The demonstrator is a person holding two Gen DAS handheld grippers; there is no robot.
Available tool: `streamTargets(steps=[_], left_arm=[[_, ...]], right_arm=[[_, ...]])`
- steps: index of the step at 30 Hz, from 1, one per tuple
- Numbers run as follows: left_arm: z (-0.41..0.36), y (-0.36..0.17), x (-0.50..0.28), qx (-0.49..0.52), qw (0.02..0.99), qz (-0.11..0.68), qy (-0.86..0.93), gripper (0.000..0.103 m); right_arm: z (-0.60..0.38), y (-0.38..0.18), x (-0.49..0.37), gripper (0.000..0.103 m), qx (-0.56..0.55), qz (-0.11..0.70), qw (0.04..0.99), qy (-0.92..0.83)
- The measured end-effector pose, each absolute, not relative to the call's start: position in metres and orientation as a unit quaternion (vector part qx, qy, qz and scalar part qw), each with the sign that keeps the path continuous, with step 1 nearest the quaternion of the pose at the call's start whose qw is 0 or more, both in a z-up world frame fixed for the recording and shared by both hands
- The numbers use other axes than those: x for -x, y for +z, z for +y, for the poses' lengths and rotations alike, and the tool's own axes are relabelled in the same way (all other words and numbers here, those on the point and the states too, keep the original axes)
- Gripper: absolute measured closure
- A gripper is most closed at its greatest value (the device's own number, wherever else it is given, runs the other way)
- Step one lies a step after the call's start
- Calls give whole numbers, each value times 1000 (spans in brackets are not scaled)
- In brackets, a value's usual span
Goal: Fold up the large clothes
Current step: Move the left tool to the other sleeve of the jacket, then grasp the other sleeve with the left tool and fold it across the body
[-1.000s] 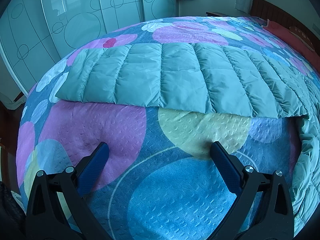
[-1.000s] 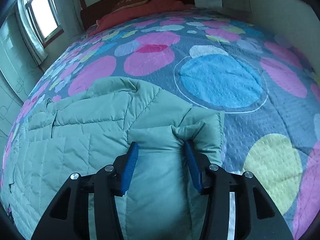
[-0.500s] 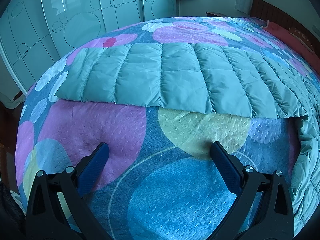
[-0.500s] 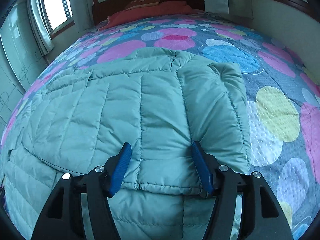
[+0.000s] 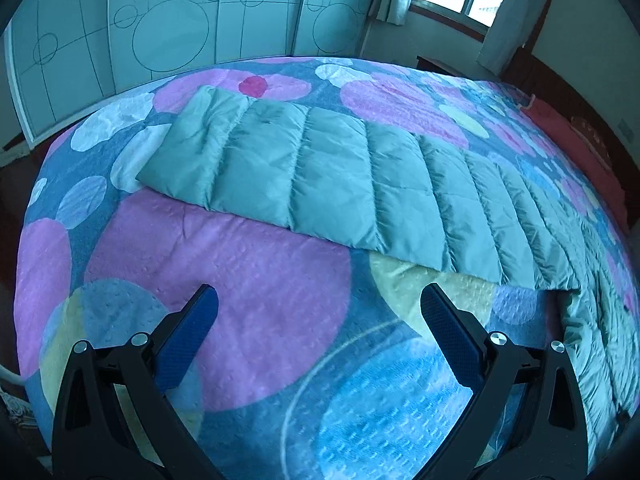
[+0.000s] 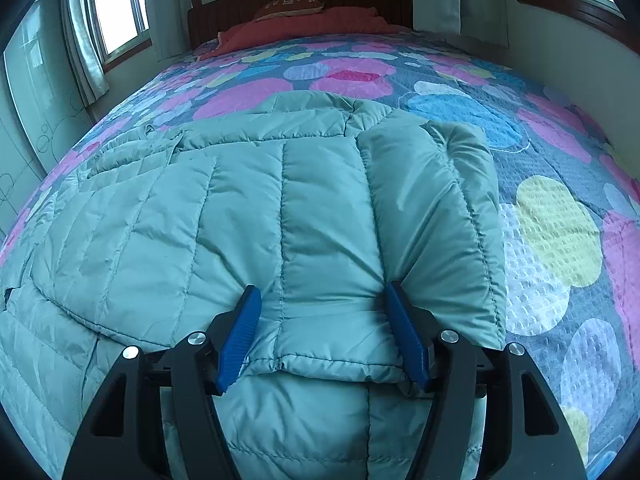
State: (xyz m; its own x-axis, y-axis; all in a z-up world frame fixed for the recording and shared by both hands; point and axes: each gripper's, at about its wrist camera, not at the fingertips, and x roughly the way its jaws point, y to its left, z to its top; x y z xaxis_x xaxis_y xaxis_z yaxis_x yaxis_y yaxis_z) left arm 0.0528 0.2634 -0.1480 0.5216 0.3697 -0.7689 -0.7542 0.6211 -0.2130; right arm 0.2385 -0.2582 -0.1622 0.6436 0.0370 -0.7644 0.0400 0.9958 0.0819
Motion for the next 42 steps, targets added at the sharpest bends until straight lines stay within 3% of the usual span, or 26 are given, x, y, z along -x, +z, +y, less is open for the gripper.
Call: streamTargets(steps=[3,12,15,17,19,24,27,29,31,33,35,38,42], left_arm=[[286,-145,-44,326,830,312,327,5],[346,-153,-29,444,809,219,317,34],[351,-154,-27,448,804,213,327,52],[356,-156,-27,453,801,212,329,71],[360,-159,-26,464,796,207,329,77],[360,-162,-18,471,798,195,323,76],[350,-160,-15,481,801,182,305,62],[347,-157,-18,474,810,179,295,46],[353,-159,-23,481,806,176,296,46],[362,-162,-25,497,797,162,304,52],[368,-164,-26,498,790,165,317,75],[367,-163,-30,479,799,179,318,93],[348,-146,-43,422,828,189,315,98]], right_arm=[[-258,-162,-238,39,-46,421,906,-1],[-258,-161,-236,39,-47,418,907,-3],[-259,-161,-236,39,-47,418,907,-2],[-259,-161,-236,39,-47,418,907,-2],[-259,-160,-236,39,-49,417,908,-2],[-260,-159,-236,39,-51,416,908,-2],[-260,-158,-235,39,-53,415,908,-2],[-261,-158,-236,39,-55,414,909,-2],[-260,-158,-235,39,-54,414,909,-2],[-261,-158,-236,39,-55,414,909,-1],[-260,-158,-235,39,-55,413,909,-2],[-260,-158,-235,39,-55,413,909,-3],[-260,-158,-235,39,-56,413,909,-2]])
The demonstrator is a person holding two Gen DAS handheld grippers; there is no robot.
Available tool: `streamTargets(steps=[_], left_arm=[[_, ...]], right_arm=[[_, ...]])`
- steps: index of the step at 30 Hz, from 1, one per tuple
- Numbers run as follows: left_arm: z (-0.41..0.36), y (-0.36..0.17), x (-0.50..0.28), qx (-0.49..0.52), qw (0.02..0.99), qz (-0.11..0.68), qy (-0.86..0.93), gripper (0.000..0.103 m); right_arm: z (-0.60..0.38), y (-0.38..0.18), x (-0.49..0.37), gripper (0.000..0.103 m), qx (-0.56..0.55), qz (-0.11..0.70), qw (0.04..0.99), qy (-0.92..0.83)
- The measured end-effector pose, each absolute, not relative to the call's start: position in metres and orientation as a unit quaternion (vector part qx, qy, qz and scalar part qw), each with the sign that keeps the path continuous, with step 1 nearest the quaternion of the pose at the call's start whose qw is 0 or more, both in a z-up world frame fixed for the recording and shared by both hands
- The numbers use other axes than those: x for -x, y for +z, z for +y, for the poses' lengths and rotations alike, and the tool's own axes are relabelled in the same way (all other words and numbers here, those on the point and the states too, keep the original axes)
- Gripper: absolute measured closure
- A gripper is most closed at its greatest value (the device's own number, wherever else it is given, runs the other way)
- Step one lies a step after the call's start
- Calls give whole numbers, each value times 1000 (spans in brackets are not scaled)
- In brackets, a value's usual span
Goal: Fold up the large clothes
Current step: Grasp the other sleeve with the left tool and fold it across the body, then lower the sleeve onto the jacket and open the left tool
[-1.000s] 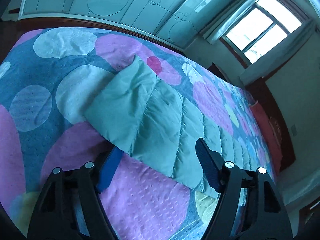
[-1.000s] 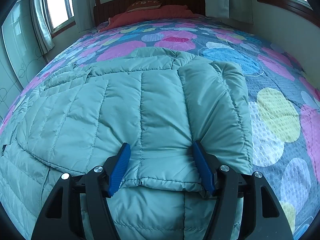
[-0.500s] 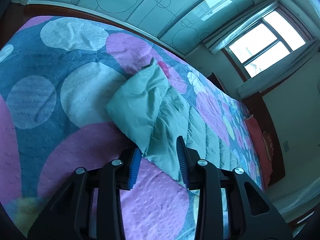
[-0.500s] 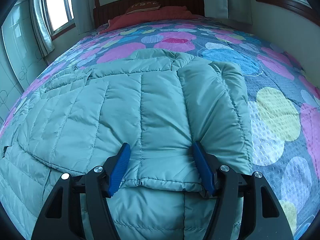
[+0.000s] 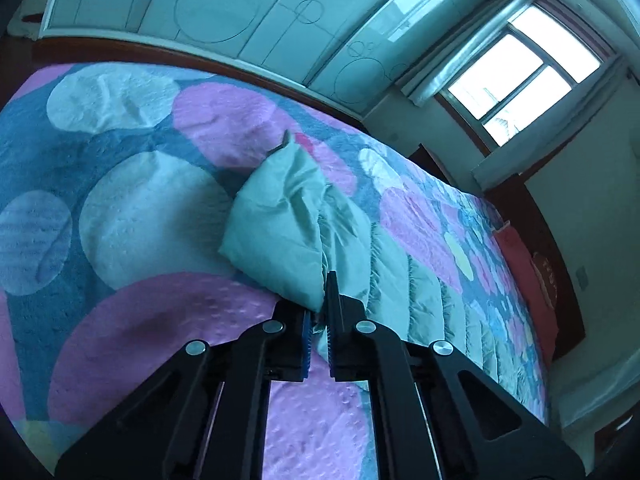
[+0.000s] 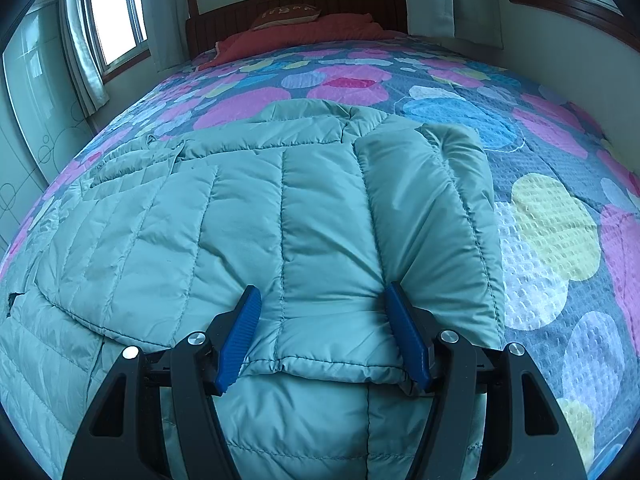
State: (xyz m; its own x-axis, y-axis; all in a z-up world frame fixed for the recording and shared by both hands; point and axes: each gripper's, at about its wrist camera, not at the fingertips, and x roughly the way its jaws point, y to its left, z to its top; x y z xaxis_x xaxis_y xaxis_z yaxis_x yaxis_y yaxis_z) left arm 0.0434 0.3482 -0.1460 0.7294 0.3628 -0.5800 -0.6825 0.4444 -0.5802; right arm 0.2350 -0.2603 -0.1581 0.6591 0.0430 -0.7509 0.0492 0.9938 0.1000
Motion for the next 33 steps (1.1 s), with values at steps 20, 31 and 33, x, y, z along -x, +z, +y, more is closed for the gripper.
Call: streamTargets(steps=[20,31,33], left_arm=[[72,-67,-201,155,955,251,43,99],[-56,-98,-234,53,949,305,-57,99],[-75,-104,-239,33,945,316,-79,99]], right_arm=[[-268,-158,-232,39,-94,400,912,11],[-271,-158,-230,39,-110,395,912,17],[-271,-159,-230,39,-111,395,912,18]])
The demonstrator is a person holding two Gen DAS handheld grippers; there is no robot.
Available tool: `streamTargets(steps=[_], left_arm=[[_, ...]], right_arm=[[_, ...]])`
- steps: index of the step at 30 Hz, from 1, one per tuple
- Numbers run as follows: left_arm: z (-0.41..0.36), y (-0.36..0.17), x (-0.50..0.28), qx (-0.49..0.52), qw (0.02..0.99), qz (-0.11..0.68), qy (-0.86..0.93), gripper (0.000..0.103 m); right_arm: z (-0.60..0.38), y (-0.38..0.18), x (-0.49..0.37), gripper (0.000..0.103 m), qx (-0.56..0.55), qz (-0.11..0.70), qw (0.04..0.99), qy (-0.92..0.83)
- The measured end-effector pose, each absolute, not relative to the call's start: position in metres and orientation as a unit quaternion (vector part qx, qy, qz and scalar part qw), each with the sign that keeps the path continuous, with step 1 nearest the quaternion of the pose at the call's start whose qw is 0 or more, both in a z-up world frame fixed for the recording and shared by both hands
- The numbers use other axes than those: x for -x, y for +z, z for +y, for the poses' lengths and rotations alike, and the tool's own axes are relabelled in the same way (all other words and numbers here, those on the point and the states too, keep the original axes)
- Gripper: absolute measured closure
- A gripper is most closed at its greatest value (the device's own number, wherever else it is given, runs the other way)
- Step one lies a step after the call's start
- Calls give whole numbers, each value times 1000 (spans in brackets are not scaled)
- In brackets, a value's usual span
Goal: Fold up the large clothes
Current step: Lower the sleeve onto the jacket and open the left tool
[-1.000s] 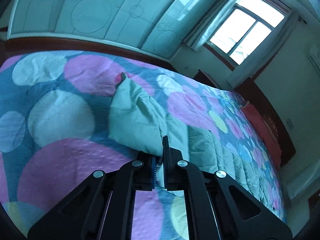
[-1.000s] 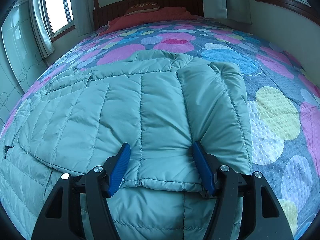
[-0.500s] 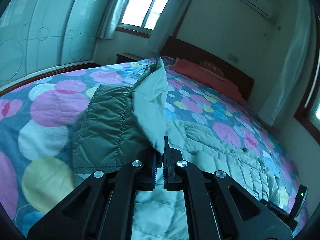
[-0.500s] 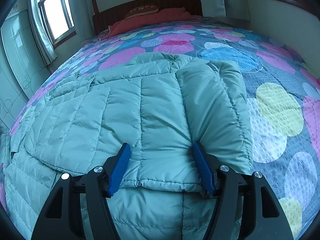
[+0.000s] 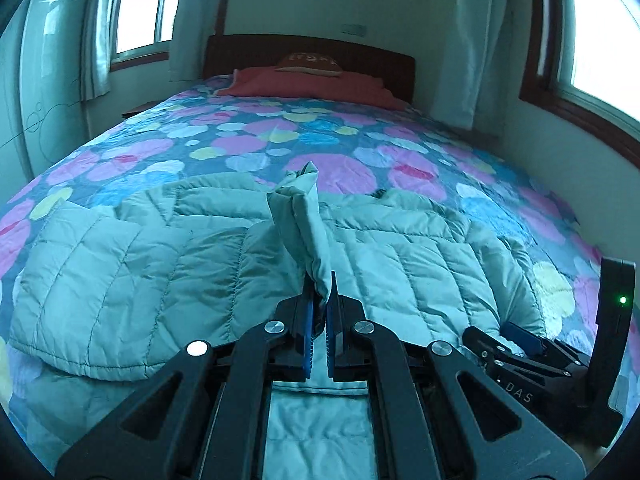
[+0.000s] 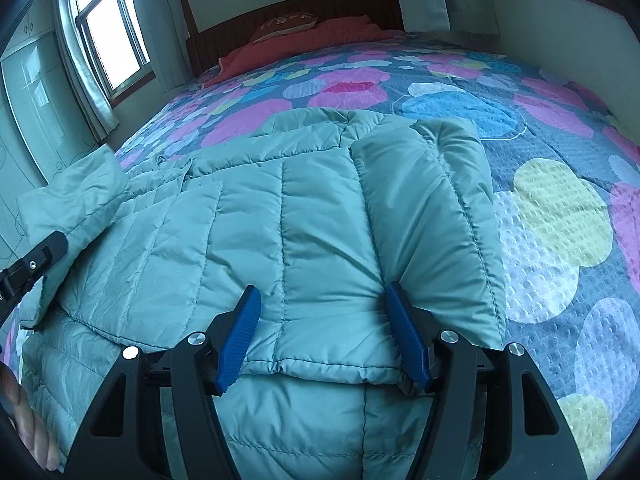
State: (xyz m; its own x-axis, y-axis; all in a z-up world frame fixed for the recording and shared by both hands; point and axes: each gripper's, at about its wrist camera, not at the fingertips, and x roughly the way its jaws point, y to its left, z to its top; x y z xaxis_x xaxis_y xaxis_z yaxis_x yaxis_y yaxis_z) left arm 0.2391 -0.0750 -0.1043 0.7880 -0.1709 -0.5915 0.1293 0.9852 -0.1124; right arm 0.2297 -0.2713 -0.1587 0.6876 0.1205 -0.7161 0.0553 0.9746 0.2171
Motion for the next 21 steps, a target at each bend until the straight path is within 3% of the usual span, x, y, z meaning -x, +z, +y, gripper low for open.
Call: streamTargets(steps=[3,5,11,14,21], left_arm=[[-90,-114,-245,21,935,341,-97,91],[-95,-115,-244,16,932,348,-101,68],[-81,-103,-222,38,933,345,-94,49],[-61,-94,-209,61,933,344,-85,44],[5,-78,-188,63,942,329,-17,44]], right_arm=[[-273,-159,-229,39,-116,394,911,20],[-274,-159,-230,39,-119,395,911,22],[-273,-159,-230,39,-116,397,910,21],[-273,-157,-230,39,-117,399,909,20],[-266,-139,-224,39,-142,398,906,21]])
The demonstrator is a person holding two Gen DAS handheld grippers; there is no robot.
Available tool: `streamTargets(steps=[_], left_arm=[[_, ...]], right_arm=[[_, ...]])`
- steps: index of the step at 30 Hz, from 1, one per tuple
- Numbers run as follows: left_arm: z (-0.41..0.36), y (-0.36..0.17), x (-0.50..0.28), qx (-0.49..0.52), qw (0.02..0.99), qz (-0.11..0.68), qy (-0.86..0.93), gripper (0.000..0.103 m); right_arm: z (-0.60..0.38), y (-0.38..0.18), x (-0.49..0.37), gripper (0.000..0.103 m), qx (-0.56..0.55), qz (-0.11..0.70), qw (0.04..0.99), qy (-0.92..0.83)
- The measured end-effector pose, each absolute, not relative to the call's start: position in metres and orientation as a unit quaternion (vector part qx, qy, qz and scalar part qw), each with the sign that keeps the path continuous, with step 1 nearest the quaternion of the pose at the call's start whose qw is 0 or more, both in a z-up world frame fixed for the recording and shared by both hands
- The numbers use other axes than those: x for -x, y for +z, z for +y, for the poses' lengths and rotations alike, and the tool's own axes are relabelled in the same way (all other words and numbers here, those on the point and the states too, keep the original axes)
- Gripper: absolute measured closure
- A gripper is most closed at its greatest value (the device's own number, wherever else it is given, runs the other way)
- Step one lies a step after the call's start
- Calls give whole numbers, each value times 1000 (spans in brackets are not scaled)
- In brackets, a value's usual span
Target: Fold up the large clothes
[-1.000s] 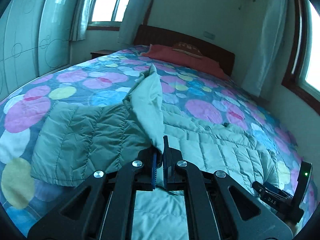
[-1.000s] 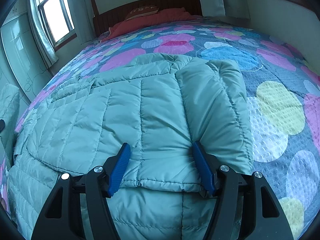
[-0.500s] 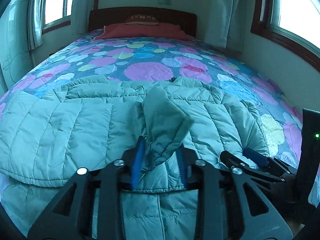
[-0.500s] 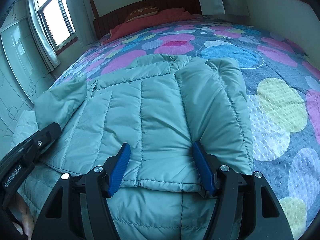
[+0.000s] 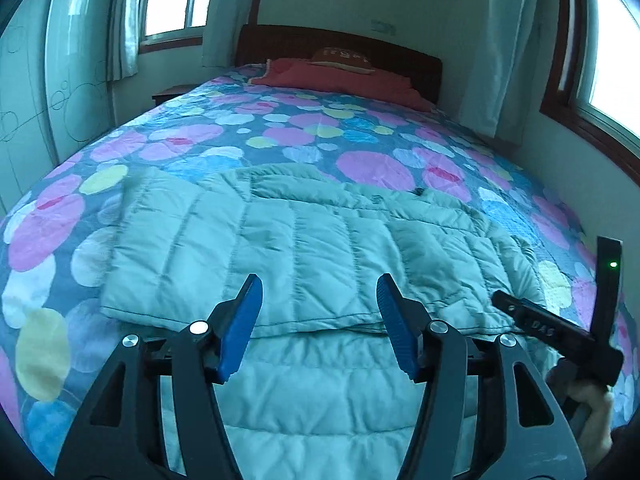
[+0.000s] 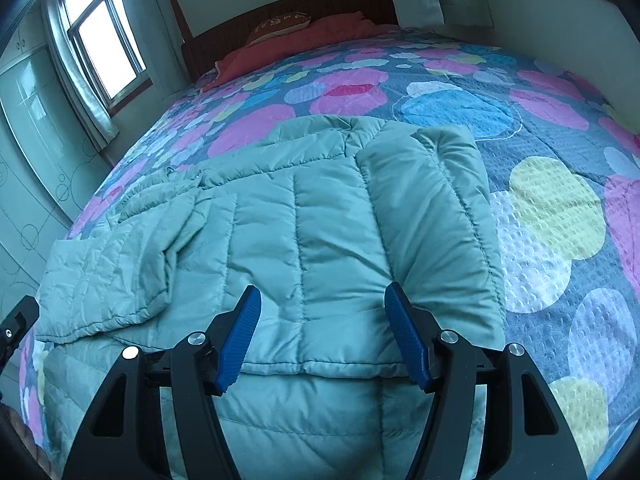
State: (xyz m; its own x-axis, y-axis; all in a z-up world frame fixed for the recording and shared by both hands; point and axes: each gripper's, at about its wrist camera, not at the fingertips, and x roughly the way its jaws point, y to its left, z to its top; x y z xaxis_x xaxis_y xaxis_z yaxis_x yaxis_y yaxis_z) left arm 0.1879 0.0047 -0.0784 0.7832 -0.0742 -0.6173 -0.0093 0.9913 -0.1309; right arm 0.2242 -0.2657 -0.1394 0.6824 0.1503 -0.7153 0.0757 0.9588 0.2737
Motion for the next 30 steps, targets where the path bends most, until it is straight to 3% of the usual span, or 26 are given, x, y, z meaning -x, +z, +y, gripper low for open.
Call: streamTargets(steps=[8,15,20,30], left_arm=[[95,-84,-182,95,935,333,78,44],[125,-98,-184,102,928,344,96,44],[127,-104,-187,103,927,350,93,44],[115,-95,-207,104,931,342,72,43]], right_arm=[[-219,-114,-231,39,-152,389,906,67],[-184,-123,-249,41,-148,412,894,95],[-171,-133,-258,92,-143,435,882,112],[-223,-91,-237,96,-113,371,920,57]])
